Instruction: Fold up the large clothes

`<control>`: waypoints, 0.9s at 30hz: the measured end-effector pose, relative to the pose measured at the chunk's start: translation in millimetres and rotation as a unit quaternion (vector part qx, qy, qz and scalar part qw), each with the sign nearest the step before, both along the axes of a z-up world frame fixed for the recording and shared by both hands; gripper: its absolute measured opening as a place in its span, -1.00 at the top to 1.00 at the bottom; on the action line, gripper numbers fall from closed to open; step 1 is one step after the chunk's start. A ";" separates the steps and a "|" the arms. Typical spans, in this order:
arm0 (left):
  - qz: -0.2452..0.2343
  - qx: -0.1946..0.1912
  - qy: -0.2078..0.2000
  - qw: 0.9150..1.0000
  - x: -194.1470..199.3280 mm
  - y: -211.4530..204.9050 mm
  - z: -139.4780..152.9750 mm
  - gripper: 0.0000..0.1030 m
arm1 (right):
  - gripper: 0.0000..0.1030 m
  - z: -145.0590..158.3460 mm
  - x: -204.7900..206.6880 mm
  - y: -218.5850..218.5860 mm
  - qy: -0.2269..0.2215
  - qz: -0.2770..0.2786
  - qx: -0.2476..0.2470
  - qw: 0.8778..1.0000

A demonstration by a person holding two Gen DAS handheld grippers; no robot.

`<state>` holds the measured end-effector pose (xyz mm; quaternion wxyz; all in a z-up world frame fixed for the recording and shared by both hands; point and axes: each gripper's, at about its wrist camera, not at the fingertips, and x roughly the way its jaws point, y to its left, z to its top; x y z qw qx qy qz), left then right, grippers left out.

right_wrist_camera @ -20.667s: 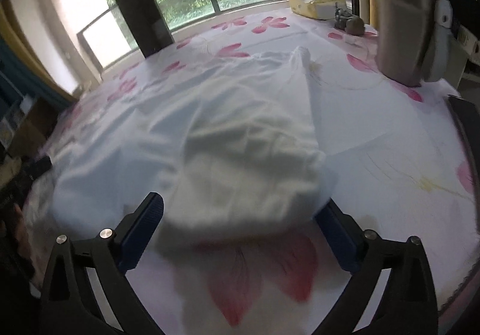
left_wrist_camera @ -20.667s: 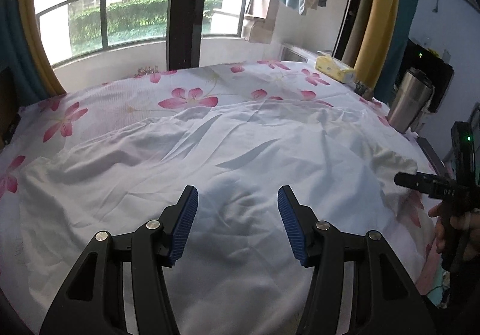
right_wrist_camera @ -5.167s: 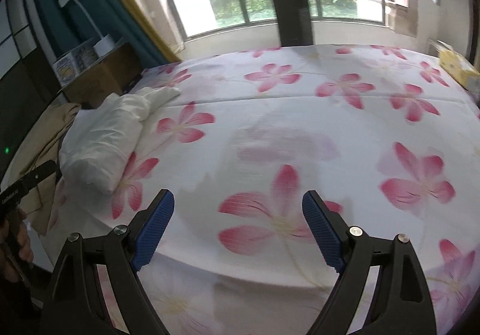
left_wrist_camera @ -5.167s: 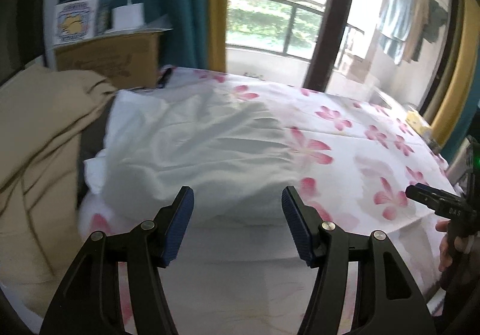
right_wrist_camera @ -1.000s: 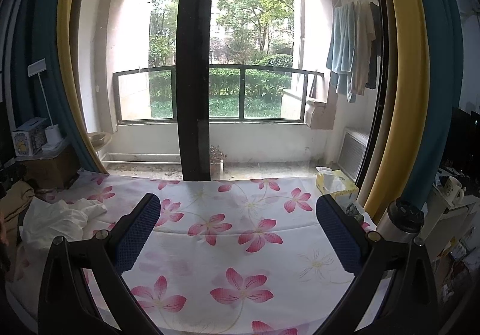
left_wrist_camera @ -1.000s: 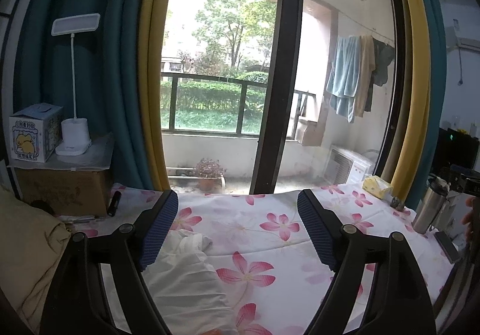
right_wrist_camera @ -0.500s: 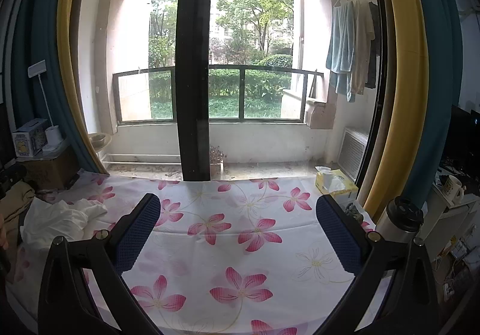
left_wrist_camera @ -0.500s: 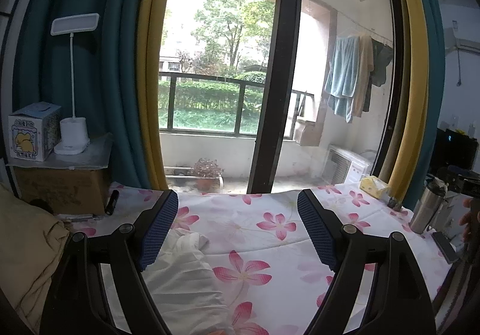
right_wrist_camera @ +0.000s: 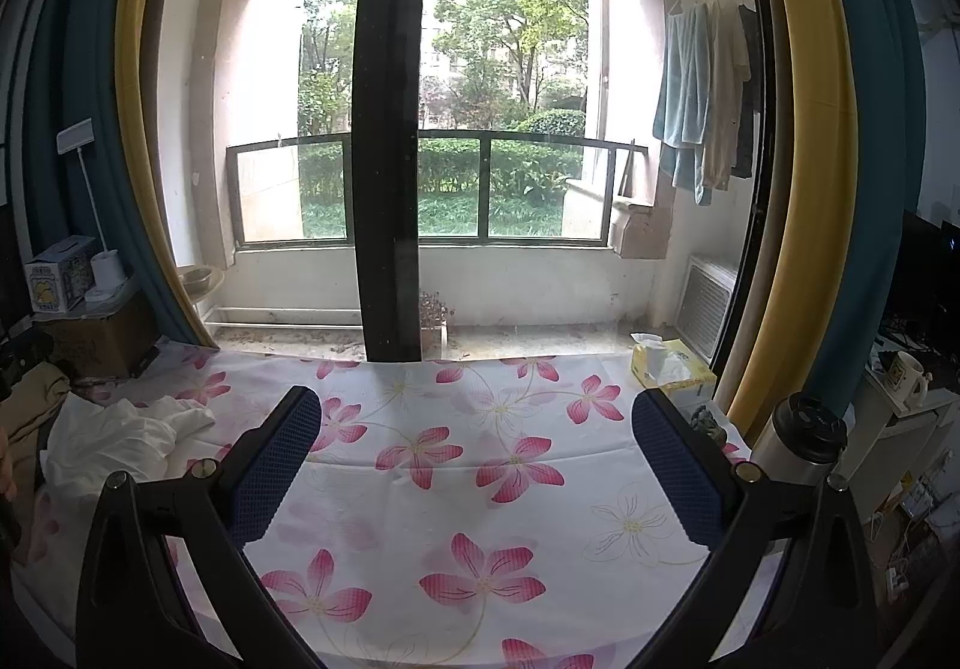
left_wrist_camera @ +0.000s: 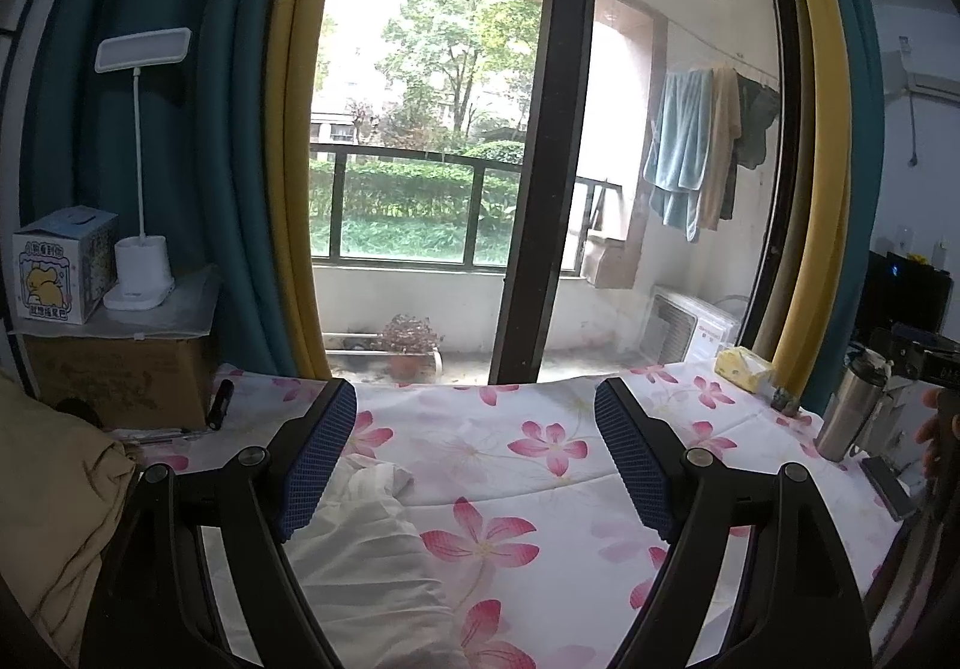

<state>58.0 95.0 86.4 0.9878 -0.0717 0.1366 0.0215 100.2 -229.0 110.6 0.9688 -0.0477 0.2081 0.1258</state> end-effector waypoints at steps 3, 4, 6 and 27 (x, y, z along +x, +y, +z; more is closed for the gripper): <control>0.002 0.001 -0.001 1.000 -0.7 -0.1 0.7 -0.64 | -0.98 0.0 -0.4 0.2 0.000 0.000 -0.001 1.000; 0.002 0.001 -0.002 1.000 -1.0 0.0 1.0 -0.64 | -0.98 0.1 -0.5 0.0 0.000 0.001 -0.001 1.000; 0.003 0.001 -0.003 1.000 -1.1 -0.1 1.2 -0.64 | -0.98 0.5 -0.6 0.3 0.000 0.001 -0.001 1.000; 0.000 0.004 -0.003 1.000 -4.8 -2.1 1.6 -0.64 | -0.98 2.8 -4.8 4.8 -0.001 0.006 -0.001 1.000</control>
